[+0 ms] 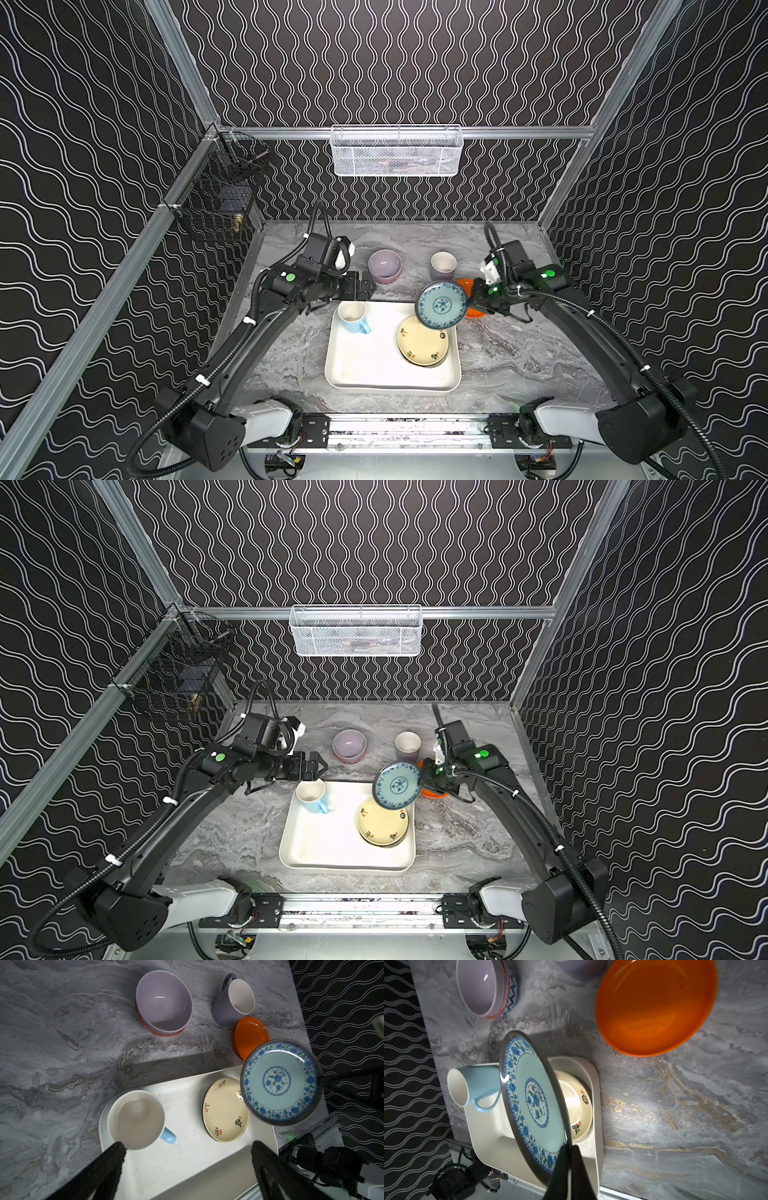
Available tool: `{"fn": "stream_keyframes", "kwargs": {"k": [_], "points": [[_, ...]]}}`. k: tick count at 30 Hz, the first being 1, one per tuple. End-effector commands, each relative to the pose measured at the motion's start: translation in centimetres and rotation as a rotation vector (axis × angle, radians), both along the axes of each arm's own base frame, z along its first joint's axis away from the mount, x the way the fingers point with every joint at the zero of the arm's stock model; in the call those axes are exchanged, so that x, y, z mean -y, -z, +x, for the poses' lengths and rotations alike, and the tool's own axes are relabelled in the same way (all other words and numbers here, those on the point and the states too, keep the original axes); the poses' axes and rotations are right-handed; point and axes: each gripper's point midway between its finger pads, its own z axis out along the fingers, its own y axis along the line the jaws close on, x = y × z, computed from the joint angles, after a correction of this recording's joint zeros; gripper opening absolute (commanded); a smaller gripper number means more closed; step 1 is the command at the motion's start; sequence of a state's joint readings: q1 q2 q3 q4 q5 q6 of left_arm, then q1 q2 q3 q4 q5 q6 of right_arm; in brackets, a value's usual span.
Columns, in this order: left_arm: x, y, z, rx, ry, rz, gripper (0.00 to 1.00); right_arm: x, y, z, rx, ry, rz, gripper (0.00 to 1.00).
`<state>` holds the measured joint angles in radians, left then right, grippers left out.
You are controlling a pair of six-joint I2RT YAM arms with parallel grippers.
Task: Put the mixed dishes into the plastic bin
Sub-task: 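Carry the blue-floral plate over the tray and lower it onto the cream plate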
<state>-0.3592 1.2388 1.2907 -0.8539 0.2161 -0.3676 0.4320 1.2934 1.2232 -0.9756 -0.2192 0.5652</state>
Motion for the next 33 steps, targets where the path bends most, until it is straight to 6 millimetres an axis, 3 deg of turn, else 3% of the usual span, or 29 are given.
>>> {"fn": "stream_keyframes", "kwargs": {"k": [1,8,25,33], "points": [[-0.3,-0.1,-0.6,0.005,-0.008,-0.010,0.98,-1.4,1.5,-2.0,-0.058,-0.014,-0.015,0.00],[-0.7,-0.4,-1.2,0.013,-0.027,-0.015,0.98,-2.6,4.8,-4.3,-0.133,-0.085,-0.059,0.00],[-0.6,-0.2,-0.7,0.002,-0.033,-0.006,0.99,-3.1,8.2,-3.9,-0.195,-0.125,-0.100,0.00],[-0.5,0.3,-0.4,-0.002,-0.024,0.003,0.99,-2.8,9.3,-3.8,-0.229,-0.138,-0.144,0.11]]}}
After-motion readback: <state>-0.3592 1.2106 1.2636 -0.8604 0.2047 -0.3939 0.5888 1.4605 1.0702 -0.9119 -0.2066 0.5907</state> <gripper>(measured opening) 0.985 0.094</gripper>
